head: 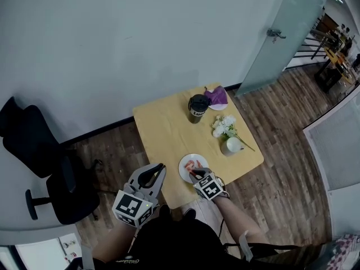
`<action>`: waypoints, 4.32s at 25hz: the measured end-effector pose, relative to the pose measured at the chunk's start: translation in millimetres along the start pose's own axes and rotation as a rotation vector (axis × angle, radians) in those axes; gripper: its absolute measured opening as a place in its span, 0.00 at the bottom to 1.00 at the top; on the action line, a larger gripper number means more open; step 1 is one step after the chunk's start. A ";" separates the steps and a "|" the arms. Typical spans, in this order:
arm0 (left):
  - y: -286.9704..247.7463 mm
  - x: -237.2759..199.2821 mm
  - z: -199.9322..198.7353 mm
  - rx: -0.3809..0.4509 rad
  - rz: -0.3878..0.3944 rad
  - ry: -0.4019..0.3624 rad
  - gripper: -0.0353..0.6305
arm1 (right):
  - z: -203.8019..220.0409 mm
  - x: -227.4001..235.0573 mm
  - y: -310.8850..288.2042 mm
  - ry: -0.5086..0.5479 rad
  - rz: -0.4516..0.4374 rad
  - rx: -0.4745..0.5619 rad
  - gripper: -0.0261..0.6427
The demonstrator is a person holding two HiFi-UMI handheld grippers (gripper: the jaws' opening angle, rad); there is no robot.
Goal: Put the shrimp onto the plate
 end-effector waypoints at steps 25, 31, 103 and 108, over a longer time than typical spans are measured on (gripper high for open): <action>5.8 -3.2 5.2 -0.021 -0.011 0.017 0.09 | 23.8 -0.3 -41.2 0.078 -0.018 -0.173 0.11; 9.6 -3.0 3.9 -0.012 -0.010 0.013 0.09 | 23.4 -0.4 -40.9 0.092 0.004 -0.173 0.11; -2.5 66.1 -16.6 0.082 0.200 -0.066 0.09 | -73.3 -80.6 260.8 -0.186 0.304 0.908 0.07; -2.5 64.2 -17.0 0.079 0.201 -0.065 0.09 | -74.8 -81.5 258.8 -0.180 0.298 0.896 0.06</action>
Point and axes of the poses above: the fingertips, and each gripper's own axes: y backward along the fingers, x to its right, z out of its underside, the point moved 10 cm from there along y, backward along the fingers, and after that the axes turned 4 degrees about y, right-handed, at the moved point
